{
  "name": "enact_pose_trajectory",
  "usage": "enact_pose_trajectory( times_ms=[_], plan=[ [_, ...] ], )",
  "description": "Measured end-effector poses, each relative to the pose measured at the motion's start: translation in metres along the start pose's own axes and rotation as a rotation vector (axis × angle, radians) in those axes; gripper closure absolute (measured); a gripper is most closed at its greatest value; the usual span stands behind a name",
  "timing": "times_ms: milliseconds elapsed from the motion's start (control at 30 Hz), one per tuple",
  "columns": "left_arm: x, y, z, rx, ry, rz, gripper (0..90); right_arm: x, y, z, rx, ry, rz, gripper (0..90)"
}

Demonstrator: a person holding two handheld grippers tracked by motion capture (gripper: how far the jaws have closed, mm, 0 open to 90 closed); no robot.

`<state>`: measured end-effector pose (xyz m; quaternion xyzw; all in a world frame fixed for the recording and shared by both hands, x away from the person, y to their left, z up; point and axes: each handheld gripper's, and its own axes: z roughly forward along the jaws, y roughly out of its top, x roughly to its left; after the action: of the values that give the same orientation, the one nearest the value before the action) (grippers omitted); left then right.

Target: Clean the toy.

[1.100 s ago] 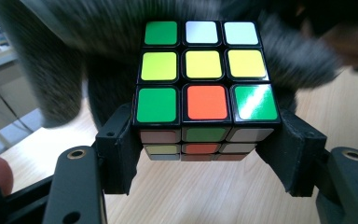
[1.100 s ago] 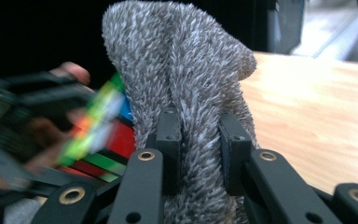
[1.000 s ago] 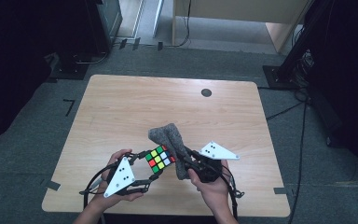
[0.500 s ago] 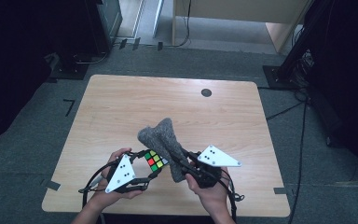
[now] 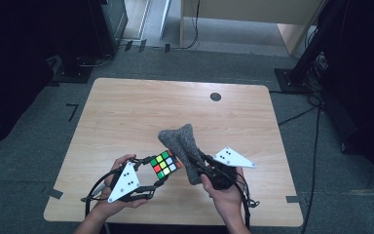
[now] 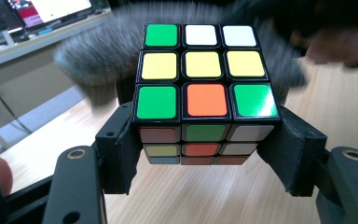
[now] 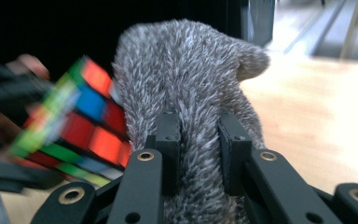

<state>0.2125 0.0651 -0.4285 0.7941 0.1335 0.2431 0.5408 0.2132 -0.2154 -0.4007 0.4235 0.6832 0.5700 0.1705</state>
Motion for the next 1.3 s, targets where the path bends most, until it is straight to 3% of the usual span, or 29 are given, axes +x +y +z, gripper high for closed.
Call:
enact_pose_trajectory(
  times_ms=[100, 200, 267, 400, 500, 567, 633, 733, 833, 900, 1033, 1133, 1200, 1233, 1300],
  plan=[
    [-0.002, 0.0, 0.002, 0.003, -0.003, 0.005, 34.3, 0.009, 0.006, -0.007, -0.056, 0.069, -0.011, 74.4],
    [-0.006, 0.002, 0.001, -0.01, -0.014, 0.01, 34.3, 0.02, 0.005, -0.002, -0.03, 0.119, -0.055, 74.2],
    [-0.006, 0.002, 0.001, 0.006, 0.002, 0.026, 34.3, 0.021, -0.001, 0.004, -0.022, 0.097, -0.064, 74.6],
    [-0.008, 0.004, 0.002, -0.013, -0.009, 0.018, 34.3, 0.01, -0.009, 0.013, 0.048, 0.076, -0.02, 74.6],
    [-0.01, 0.007, 0.0, -0.034, -0.025, 0.02, 34.3, 0.002, -0.016, 0.022, 0.14, 0.008, -0.048, 74.5],
    [-0.008, 0.006, 0.001, -0.018, -0.018, 0.015, 34.3, -0.002, -0.018, 0.024, 0.172, -0.035, -0.067, 74.5],
    [-0.005, 0.002, 0.005, 0.032, 0.005, 0.015, 34.3, -0.005, -0.015, 0.019, 0.13, -0.054, -0.046, 74.6],
    [-0.002, -0.005, 0.015, 0.14, 0.058, 0.014, 34.3, 0.001, -0.005, 0.005, 0.023, -0.051, -0.039, 74.6],
    [-0.005, -0.007, 0.023, 0.203, 0.087, 0.016, 34.3, 0.019, 0.0, 0.001, -0.015, -0.018, -0.135, 74.2],
    [-0.011, -0.006, 0.025, 0.206, 0.094, 0.043, 34.3, 0.037, -0.004, 0.007, 0.01, -0.009, -0.244, 73.9],
    [-0.018, -0.001, 0.028, 0.218, 0.106, 0.064, 34.3, 0.061, -0.02, 0.022, 0.078, -0.007, -0.38, 73.7],
    [-0.018, -0.003, 0.029, 0.23, 0.115, 0.06, 34.3, 0.078, -0.027, 0.027, 0.094, 0.017, -0.445, 73.5],
    [-0.018, -0.003, 0.028, 0.216, 0.113, 0.059, 34.3, 0.085, -0.029, 0.028, 0.095, 0.004, -0.5, 73.4],
    [-0.018, -0.002, 0.026, 0.204, 0.112, 0.065, 34.3, 0.085, -0.029, 0.028, 0.092, 0.0, -0.51, 73.4],
    [-0.02, -0.001, 0.024, 0.177, 0.114, 0.077, 34.4, 0.079, -0.026, 0.027, 0.084, 0.008, -0.477, 73.6]
  ],
)
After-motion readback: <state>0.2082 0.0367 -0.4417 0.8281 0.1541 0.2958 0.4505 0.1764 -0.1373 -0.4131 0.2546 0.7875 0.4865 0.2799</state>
